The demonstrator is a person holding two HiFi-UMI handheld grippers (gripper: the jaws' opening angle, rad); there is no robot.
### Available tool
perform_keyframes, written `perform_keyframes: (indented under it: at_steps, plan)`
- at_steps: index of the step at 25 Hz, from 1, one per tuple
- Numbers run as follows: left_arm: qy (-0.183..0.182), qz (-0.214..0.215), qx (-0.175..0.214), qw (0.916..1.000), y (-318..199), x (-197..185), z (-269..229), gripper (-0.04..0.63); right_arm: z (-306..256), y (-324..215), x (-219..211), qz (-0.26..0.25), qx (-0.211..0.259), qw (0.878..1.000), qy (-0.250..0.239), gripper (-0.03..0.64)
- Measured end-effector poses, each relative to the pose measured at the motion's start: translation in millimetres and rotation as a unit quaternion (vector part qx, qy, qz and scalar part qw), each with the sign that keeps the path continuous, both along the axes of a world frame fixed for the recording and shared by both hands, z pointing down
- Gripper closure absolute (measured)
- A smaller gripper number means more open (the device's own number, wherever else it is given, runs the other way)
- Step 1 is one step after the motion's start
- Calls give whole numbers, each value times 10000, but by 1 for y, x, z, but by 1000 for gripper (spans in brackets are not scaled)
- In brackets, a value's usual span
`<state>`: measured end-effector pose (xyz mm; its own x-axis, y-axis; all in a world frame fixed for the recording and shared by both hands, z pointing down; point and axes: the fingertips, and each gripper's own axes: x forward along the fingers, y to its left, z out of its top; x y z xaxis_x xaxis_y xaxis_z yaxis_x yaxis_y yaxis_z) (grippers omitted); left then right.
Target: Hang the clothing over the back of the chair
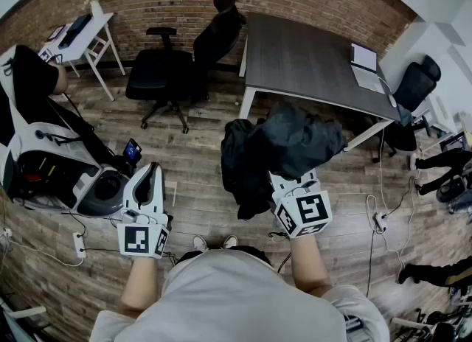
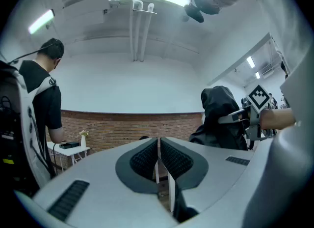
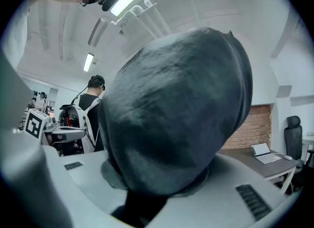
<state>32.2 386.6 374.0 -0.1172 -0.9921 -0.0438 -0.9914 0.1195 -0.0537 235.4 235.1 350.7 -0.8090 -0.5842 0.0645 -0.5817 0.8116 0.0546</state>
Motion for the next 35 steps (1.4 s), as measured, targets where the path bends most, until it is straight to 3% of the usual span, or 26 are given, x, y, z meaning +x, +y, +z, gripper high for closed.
perform_keyframes:
  at_steps: [7,17,29,35]
  plan:
    - [-10,-8,14,10000,0,-7,-4,557,1,5,-11,-85,-41,10000,23,474]
    - [51,28,-132,9999,-1,17,15,557,13,0,13,-103,-245,9995,-182,469]
    - [-84,162,-14,9998,-42,49,8,557,13,-15,39,-225,-92,9995,-194,469]
    - [-172,375,-117,9991,-67,54,9,557,29,-30,46,-127,-338,9992,-154,468]
